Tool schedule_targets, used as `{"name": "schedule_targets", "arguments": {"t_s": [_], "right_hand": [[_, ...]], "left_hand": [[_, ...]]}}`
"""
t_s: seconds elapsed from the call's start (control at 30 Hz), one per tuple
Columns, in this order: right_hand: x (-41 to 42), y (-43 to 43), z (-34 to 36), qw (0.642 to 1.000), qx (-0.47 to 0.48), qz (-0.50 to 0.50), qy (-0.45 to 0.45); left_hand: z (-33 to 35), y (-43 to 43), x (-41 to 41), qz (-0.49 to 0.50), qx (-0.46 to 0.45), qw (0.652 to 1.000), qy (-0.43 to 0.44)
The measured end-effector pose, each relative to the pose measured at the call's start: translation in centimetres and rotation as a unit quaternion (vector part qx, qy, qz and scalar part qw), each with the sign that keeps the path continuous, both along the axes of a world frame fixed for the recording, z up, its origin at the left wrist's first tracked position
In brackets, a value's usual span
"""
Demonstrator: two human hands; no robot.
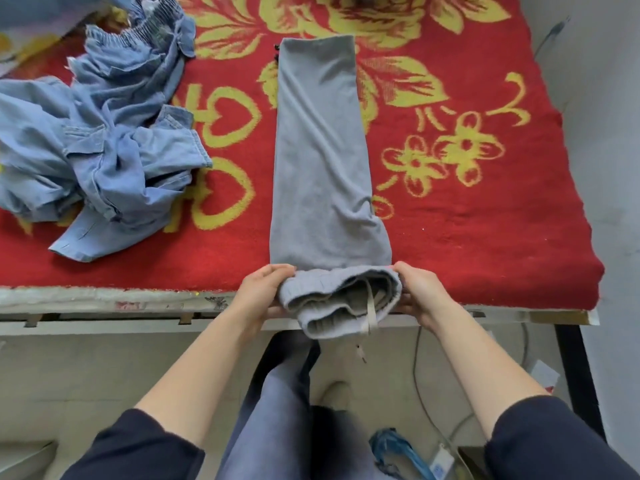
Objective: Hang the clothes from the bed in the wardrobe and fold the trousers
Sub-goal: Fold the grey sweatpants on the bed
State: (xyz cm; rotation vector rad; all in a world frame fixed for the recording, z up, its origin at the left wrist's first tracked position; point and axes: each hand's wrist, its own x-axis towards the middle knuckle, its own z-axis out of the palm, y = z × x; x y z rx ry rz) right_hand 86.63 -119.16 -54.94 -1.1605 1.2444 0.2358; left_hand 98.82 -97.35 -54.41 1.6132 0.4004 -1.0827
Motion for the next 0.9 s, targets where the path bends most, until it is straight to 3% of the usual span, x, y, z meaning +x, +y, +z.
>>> {"name": "schedule_targets", "arguments": {"t_s": [0.17, 0.33, 0.77, 0.9], "right_hand": [[9.9, -4.4, 0.7, 0.993, 0.019, -0.087, -0.074], [19.7, -8.4, -0.8, 0.989, 0.041, -0.121, -0.072], [38.0, -18.0, -2.3, 0.989, -0.058, -0.001, -0.134], [42.0, -20.0, -1.8, 0.981, -0.108, -0.024, -0.16]], "left_hand": [[0.1, -4.8, 9.9, 0.071, -0.057, 0.996, -0.005], [-1.4, -9.5, 19.9, 0.079, -0.051, 0.996, -0.002], [-1.7, -20.2, 39.8, -0.001, -0.091, 0.993, -0.073], [-0.9, -23.1, 43.2, -0.033, -0.121, 0.985, -0.117]]}}
